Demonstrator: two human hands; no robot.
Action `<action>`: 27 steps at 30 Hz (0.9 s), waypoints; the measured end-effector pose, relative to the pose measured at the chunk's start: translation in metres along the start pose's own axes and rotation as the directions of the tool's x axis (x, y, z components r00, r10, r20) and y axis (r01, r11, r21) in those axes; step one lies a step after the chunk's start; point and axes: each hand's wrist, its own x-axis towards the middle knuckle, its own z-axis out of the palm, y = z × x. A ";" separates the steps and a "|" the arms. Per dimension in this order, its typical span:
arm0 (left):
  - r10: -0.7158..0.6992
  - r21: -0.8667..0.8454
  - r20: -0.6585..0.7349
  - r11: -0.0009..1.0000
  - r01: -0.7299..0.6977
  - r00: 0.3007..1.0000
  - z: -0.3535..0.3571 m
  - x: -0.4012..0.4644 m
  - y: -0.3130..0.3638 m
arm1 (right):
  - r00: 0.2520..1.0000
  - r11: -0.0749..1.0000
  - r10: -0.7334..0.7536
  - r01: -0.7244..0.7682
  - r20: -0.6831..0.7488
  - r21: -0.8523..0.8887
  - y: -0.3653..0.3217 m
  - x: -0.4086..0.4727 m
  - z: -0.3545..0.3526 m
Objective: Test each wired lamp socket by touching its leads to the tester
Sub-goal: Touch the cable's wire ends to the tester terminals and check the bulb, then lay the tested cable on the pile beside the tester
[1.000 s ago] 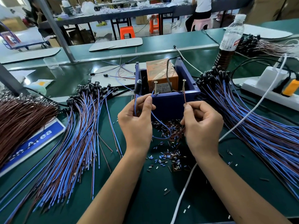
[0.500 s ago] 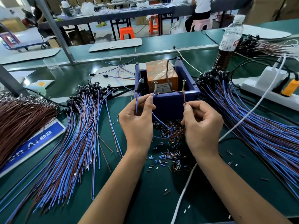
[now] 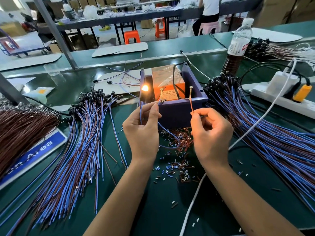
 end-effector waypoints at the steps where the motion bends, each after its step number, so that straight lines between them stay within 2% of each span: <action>1: -0.009 -0.003 -0.009 1.000 0.009 1.000 0.000 -0.001 0.000 | 1.000 1.000 0.012 -0.012 -0.002 0.008 0.000 0.000 0.000; 5: 0.094 0.029 -0.098 0.995 -0.092 0.991 -0.003 -0.003 0.007 | 0.999 0.999 0.026 -0.026 -0.024 0.032 -0.001 -0.001 0.000; 8: 0.120 0.029 -0.087 0.993 -0.118 0.989 0.002 -0.010 0.016 | 0.998 0.997 0.027 -0.024 -0.048 0.068 -0.006 -0.002 -0.004; 11: 0.016 -0.003 0.004 1.000 -0.016 1.000 0.024 -0.023 0.028 | 0.993 0.993 0.072 -0.062 -0.092 0.104 -0.009 0.002 -0.021; 14: -0.068 0.044 0.215 0.997 0.060 0.974 0.052 -0.032 0.041 | 0.979 0.988 0.105 -0.083 -0.177 0.128 -0.010 0.009 -0.046; 17: -0.269 0.096 0.501 0.962 0.256 0.823 0.102 -0.055 0.053 | 0.946 0.991 0.109 -0.080 -0.304 0.107 -0.004 0.022 -0.100; 18: -0.343 0.126 0.574 0.934 0.334 0.744 0.117 -0.065 0.053 | 0.932 0.988 0.135 -0.102 -0.337 0.112 -0.002 0.026 -0.116; 20: -0.497 0.191 0.683 0.829 0.525 0.536 0.158 -0.089 0.057 | 0.882 0.983 0.181 -0.149 -0.436 0.107 0.001 0.036 -0.161; 22: -0.624 0.242 0.703 0.661 0.710 0.341 0.196 -0.108 0.061 | 0.832 0.977 0.210 -0.198 -0.513 0.079 0.002 0.044 -0.199; 24: -0.695 0.262 0.690 0.499 0.826 0.201 0.229 -0.115 0.065 | 0.805 0.970 0.208 -0.243 -0.556 0.010 -0.001 0.050 -0.226; 25: -0.711 0.256 0.686 0.434 0.864 0.153 0.242 -0.115 0.064 | 0.798 0.963 0.195 -0.266 -0.570 -0.043 -0.001 0.053 -0.236; 27: -0.745 0.224 0.657 0.342 0.913 0.117 0.261 -0.113 0.058 | 0.796 0.931 0.147 -0.313 -0.587 -0.190 0.001 0.053 -0.255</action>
